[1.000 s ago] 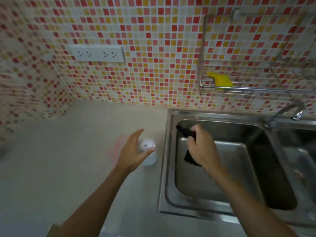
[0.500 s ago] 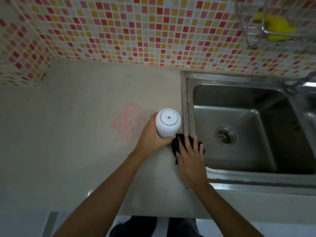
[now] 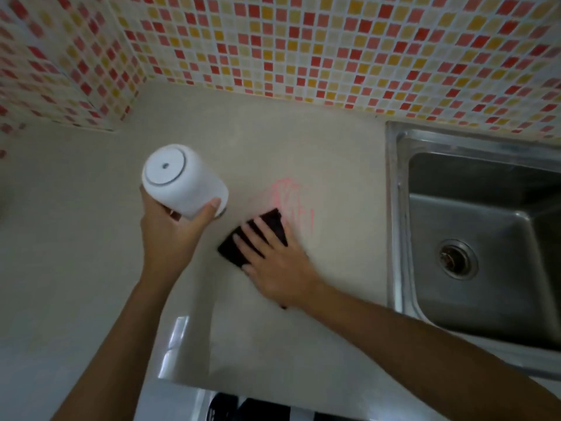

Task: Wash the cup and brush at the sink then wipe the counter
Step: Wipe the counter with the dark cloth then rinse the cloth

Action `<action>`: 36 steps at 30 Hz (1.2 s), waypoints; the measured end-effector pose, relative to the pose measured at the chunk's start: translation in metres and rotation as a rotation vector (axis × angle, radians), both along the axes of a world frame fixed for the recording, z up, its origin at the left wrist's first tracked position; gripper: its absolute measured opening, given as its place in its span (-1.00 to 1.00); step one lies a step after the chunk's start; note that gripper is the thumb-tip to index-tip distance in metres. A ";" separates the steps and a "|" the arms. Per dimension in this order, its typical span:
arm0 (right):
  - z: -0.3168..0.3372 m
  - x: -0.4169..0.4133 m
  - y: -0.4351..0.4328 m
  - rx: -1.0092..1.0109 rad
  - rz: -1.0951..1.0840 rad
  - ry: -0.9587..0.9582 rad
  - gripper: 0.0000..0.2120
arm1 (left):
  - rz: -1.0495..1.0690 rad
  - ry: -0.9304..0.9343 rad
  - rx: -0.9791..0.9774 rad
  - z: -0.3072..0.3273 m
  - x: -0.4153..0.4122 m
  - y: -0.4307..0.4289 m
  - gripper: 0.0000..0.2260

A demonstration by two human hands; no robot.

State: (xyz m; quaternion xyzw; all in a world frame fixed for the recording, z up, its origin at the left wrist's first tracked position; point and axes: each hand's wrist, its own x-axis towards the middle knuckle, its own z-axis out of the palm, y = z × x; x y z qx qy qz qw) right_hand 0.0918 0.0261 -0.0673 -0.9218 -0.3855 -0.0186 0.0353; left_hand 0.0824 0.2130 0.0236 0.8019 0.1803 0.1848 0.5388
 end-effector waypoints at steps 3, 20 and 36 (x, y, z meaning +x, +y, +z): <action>-0.003 0.086 -0.008 -0.016 -0.320 0.018 -0.48 | 0.022 0.007 -0.001 -0.003 -0.006 0.018 -0.23; 0.004 0.193 -0.004 0.083 -0.467 0.182 -0.50 | -0.009 -0.031 0.018 -0.007 0.024 0.018 -0.26; 0.001 -0.015 -0.067 0.061 0.008 0.123 -0.50 | -0.065 -0.017 -0.002 -0.018 0.037 0.017 -0.20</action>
